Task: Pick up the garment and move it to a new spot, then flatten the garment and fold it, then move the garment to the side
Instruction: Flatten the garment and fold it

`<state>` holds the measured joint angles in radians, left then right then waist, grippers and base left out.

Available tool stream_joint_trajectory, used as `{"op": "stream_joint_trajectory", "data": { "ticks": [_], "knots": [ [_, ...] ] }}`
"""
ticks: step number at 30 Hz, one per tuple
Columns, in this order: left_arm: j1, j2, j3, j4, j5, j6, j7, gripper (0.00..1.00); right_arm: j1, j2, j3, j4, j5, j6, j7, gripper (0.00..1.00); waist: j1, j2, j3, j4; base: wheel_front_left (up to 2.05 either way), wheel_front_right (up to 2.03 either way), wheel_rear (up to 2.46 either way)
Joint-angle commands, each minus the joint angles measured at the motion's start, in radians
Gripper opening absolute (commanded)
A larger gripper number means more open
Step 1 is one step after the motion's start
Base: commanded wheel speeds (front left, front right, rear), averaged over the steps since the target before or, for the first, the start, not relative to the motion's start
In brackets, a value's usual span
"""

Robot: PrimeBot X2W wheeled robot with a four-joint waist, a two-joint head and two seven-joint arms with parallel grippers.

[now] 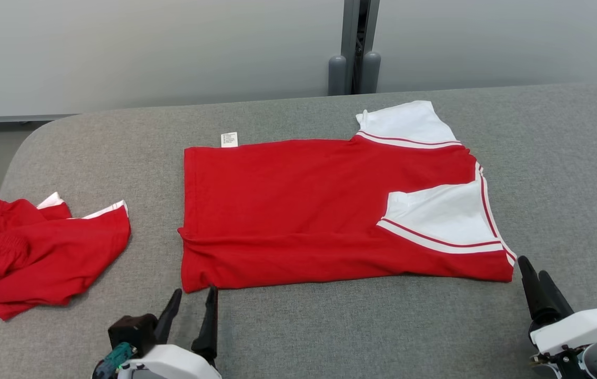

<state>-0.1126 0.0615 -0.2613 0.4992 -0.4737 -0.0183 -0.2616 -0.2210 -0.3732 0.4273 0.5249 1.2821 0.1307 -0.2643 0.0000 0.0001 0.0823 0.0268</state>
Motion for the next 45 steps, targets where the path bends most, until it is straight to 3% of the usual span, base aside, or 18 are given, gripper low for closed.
{"op": "stream_joint_trajectory", "data": {
  "ticks": [1, 6, 15, 17, 22, 27, 41, 42, 44, 45],
  "knots": [
    [-0.017, 0.004, -0.006, 0.018, 0.004, -0.011, -0.003, 1.0, 0.006, 0.004, -0.005, 0.009, -0.008, 0.0, 0.003, 1.0, 0.0, -0.0001, 0.0, 0.0, 0.0, 0.0, 0.0],
    [-0.027, -0.004, -0.015, 0.081, -0.069, -0.03, 0.051, 1.0, -0.006, 0.025, -0.011, 0.051, -0.02, 0.0, 0.015, 1.0, 0.0, -0.0001, 0.009, 0.003, 0.0, 0.0, 0.0],
    [-0.059, -0.009, -0.017, 0.113, -0.322, -0.072, 0.135, 1.0, -0.033, 0.055, -0.024, 0.089, -0.014, 0.0, 0.044, 1.0, 0.0, -0.0001, 0.035, 0.011, 0.0, 0.0, 0.0],
    [-0.082, -0.009, -0.036, 0.114, -0.421, -0.082, 0.155, 1.0, -0.05, 0.063, -0.038, 0.11, -0.007, 0.0, 0.047, 1.0, 0.0, -0.0001, 0.052, 0.013, 0.0, 0.0, 0.0],
    [-0.113, -0.009, -0.05, 0.131, -0.514, -0.085, 0.166, 1.0, -0.068, 0.072, -0.043, 0.124, -0.004, 0.0, 0.058, 1.0, 0.0, -0.0001, 0.07, 0.013, 0.0, 0.0, 0.0],
    [-0.148, -0.015, -0.057, 0.132, -0.713, -0.096, 0.212, 1.0, -0.087, 0.082, -0.054, 0.126, 0.019, 0.0, 0.078, 1.0, 0.0, -0.0001, 0.096, 0.01, 0.0, 0.0, 0.0],
    [-0.238, -0.016, -0.11, 0.21, -0.778, -0.108, 0.158, 1.0, -0.142, 0.121, -0.052, 0.173, 0.06, 0.0, 0.129, 1.0, 0.0, -0.0001, 0.158, 0.027, 0.0, 0.0, 0.0],
    [-0.242, -0.016, -0.113, 0.215, -0.78, -0.11, 0.157, 0.84, -0.144, 0.124, -0.05, 0.17, 0.063, 0.0, 0.13, 1.0, 0.0, -0.0001, 0.16, 0.029, 0.0, 0.0, 0.0],
    [-0.248, -0.016, -0.116, 0.223, -0.784, -0.11, 0.151, 0.22, -0.146, 0.127, -0.045, 0.166, 0.067, 0.001, 0.133, 1.0, 0.0, -0.0001, 0.162, 0.032, 0.0, 0.0, 0.0],
    [-0.248, -0.015, -0.117, 0.225, -0.787, -0.111, 0.149, 0.0, -0.146, 0.127, -0.043, 0.166, 0.066, 0.001, 0.133, 1.0, 0.0, -0.0001, 0.163, 0.033, 0.0, 0.0, 0.0]
  ]
}}
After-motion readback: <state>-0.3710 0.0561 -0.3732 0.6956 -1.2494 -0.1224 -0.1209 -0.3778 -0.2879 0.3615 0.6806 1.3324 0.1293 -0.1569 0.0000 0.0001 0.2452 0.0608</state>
